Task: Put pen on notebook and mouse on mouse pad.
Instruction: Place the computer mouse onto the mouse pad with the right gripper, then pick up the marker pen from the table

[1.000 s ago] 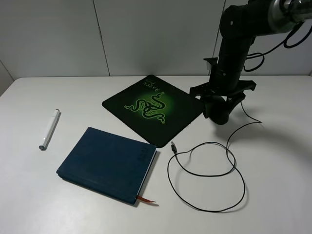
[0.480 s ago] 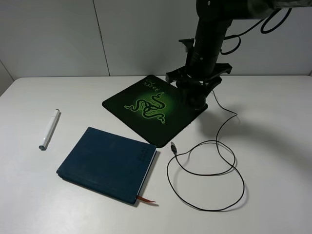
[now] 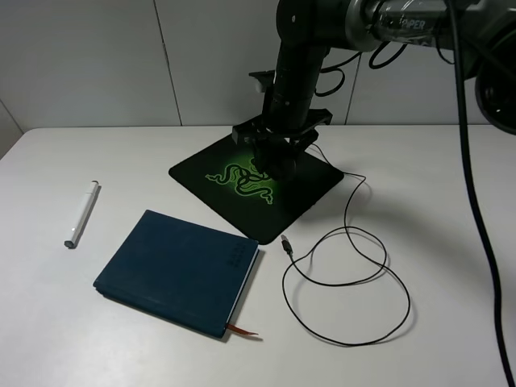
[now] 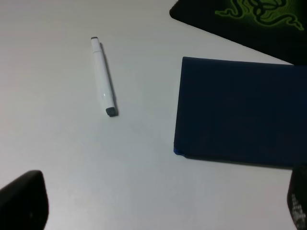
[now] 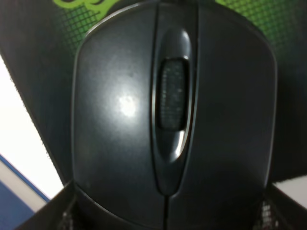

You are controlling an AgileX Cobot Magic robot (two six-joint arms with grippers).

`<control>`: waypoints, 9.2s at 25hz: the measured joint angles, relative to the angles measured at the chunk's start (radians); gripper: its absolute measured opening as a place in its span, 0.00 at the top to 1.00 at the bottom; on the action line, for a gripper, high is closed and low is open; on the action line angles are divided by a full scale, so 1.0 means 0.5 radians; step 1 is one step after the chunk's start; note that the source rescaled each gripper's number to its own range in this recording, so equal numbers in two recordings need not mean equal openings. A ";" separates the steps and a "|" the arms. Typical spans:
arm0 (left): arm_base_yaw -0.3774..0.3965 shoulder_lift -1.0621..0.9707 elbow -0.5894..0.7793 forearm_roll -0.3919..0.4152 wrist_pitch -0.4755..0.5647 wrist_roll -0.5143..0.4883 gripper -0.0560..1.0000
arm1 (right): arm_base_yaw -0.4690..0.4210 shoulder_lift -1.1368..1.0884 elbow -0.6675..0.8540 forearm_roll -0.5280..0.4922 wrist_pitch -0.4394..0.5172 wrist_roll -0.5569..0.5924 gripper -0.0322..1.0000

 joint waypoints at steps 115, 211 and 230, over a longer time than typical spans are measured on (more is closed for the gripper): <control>0.000 0.000 0.000 0.000 0.000 0.000 0.00 | -0.480 -3.979 2.524 -0.179 0.083 0.068 0.00; 0.000 1.344 -0.779 0.369 0.224 -0.360 0.00 | -1.140 -4.595 2.981 -0.214 -0.297 0.058 0.00; 0.000 2.594 -0.974 0.377 -0.211 -0.360 0.00 | -1.140 -4.595 2.981 -0.214 -0.297 0.058 0.00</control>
